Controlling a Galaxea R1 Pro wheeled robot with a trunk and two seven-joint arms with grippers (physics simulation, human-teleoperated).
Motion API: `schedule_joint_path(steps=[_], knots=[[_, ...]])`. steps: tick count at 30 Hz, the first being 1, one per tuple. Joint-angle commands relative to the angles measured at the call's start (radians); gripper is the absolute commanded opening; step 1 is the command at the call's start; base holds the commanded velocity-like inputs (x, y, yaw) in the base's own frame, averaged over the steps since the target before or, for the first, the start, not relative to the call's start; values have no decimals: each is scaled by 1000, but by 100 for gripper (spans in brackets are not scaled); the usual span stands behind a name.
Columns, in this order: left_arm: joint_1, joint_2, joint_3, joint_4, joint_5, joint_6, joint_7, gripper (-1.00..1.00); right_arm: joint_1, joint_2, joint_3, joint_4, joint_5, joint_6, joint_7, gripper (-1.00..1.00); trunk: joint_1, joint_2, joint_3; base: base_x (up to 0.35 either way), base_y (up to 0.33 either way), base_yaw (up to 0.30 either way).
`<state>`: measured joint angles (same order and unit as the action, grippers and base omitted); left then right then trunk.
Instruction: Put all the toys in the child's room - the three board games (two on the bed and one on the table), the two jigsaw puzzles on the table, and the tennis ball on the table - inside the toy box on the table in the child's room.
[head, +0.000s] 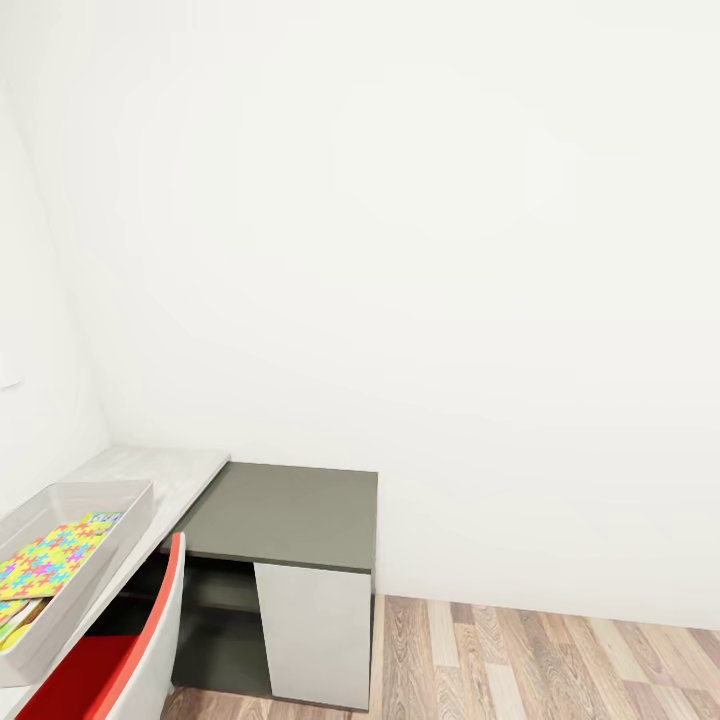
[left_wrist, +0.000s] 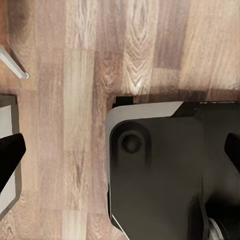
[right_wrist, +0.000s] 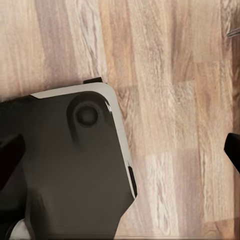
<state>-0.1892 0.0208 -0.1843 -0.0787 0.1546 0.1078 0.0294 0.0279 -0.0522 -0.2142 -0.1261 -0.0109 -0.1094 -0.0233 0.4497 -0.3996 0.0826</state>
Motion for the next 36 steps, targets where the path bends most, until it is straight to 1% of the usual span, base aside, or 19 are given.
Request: schedule_joint_path(steps=[1, 8, 15, 19, 28, 36], knots=[[1, 1, -9, -3, 10, 4, 3, 100, 0, 1, -3, 0, -1, -1, 0, 100, 0, 0, -1, 0, 0, 0], [2, 2, -9, -1, 11, -5, 3, 100, 0, 4, 0, 23, 0, 11, 2, 100, 0, 0, -10, 0, 0, 0], [4, 3, -9, 5, 12, -7, 3, 100, 0, 4, 4, 32, 0, 59, 0, 100, 0, 0, -21, 0, 0, 0], [6, 3, -9, 17, 12, -8, 4, 100, 0, 3, 18, 33, 0, 85, -1, 100, 0, 0, -28, 0, 0, 0], [10, 4, -9, 30, 13, -18, 4, 100, 1, 3, 37, 34, 0, 96, -3, 100, 0, 0, -42, 0, 0, 0], [25, 4, -9, 31, 13, -24, 4, 100, 0, 1, 41, 35, 0, 96, -4, 100, 0, 0, -55, 0, 0, 0]])
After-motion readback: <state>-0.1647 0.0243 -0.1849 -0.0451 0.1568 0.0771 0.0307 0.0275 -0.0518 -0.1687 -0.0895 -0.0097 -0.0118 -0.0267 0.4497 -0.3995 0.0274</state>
